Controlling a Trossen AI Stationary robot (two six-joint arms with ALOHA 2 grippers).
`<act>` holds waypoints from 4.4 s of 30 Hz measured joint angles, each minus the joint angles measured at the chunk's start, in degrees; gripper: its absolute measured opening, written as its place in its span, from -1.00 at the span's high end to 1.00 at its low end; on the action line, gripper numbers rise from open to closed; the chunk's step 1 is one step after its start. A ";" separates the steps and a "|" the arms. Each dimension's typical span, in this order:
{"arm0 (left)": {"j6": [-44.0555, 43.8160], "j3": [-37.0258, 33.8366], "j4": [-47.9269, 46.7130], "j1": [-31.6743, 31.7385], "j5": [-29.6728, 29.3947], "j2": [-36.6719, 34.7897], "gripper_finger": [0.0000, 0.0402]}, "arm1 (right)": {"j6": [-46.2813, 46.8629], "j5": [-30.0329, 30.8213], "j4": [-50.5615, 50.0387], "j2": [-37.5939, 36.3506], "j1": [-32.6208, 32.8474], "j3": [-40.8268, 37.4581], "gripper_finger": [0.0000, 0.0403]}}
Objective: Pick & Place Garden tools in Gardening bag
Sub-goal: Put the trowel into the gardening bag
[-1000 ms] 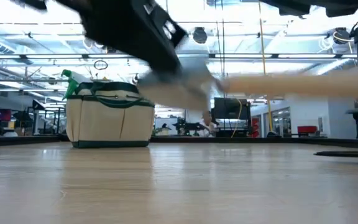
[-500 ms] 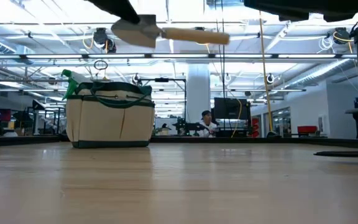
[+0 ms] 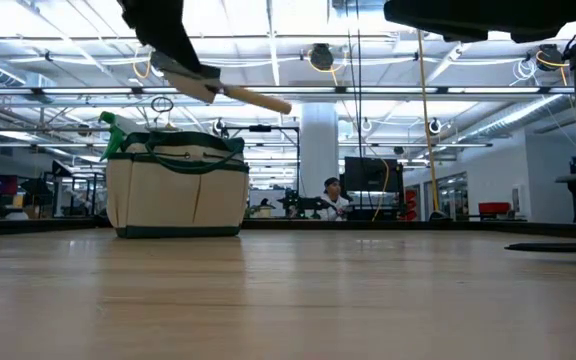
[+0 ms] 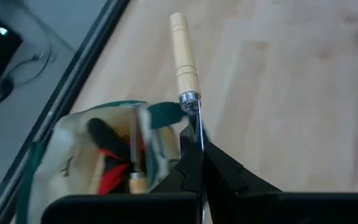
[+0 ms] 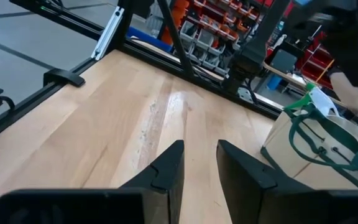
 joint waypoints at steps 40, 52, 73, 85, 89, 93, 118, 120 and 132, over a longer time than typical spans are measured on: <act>-6.77 0.02 -12.85 13.45 4.73 0.04 0.99 | -0.01 -0.20 -1.88 0.00 -0.07 0.00 0.57; -2.41 0.08 -8.64 16.82 12.15 7.60 0.97 | 5.95 -0.26 -7.87 0.02 -0.04 0.00 0.57; 5.81 0.04 -9.58 18.02 12.27 8.90 0.46 | 5.89 -0.26 -8.17 0.02 -0.07 0.00 0.57; 8.22 0.34 -16.57 18.12 3.10 6.84 0.46 | -1.92 -0.26 -8.60 0.02 -3.47 0.00 0.57; 8.49 1.77 -16.35 17.58 3.11 5.47 0.46 | -1.72 -0.46 -9.02 0.02 -6.41 0.00 0.57; 10.32 1.91 -15.12 17.49 4.16 4.29 0.46 | -1.09 -4.43 -9.04 0.02 -9.00 0.00 0.57; 5.43 3.49 -11.83 21.64 25.04 4.31 0.98 | -3.74 -10.99 -7.06 0.02 -13.90 0.02 0.57; 4.28 3.89 -11.32 22.76 27.30 4.14 0.97 | -4.81 -10.97 -7.06 0.02 -13.90 0.01 0.57; 0.44 3.78 -6.11 29.99 35.08 5.29 0.98 | -13.74 -11.00 -4.51 0.02 -14.59 0.00 0.57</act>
